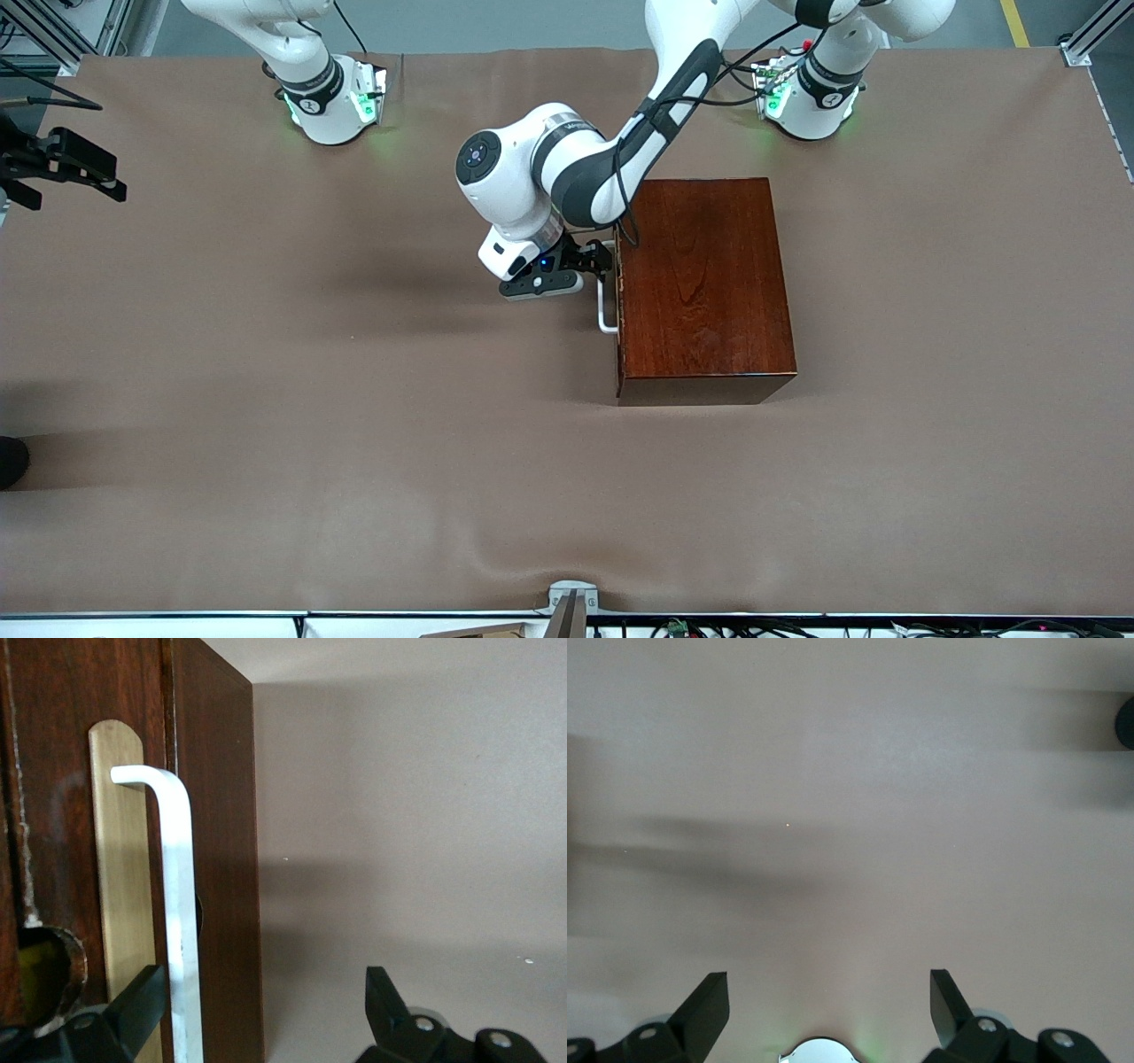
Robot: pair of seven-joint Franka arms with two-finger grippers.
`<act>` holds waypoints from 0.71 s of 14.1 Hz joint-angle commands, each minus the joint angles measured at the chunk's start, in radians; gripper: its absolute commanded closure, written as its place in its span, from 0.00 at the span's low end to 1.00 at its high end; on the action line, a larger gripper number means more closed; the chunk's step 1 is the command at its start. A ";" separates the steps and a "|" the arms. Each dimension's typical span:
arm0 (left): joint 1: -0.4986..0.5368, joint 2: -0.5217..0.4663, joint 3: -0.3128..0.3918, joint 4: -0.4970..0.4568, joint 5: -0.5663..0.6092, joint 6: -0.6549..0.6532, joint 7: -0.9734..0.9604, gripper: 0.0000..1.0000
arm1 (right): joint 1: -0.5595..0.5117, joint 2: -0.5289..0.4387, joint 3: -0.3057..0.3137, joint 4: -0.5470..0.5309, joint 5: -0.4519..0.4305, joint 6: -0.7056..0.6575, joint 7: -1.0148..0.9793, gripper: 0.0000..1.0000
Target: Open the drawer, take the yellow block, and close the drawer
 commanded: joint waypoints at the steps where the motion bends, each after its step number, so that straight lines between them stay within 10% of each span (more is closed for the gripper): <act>1: -0.011 0.017 0.011 0.016 0.057 -0.015 0.044 0.00 | -0.015 -0.005 0.010 0.007 -0.016 -0.002 -0.010 0.00; 10: -0.011 0.040 0.006 0.025 0.032 0.025 -0.017 0.00 | -0.013 -0.005 0.010 0.007 -0.016 -0.002 -0.008 0.00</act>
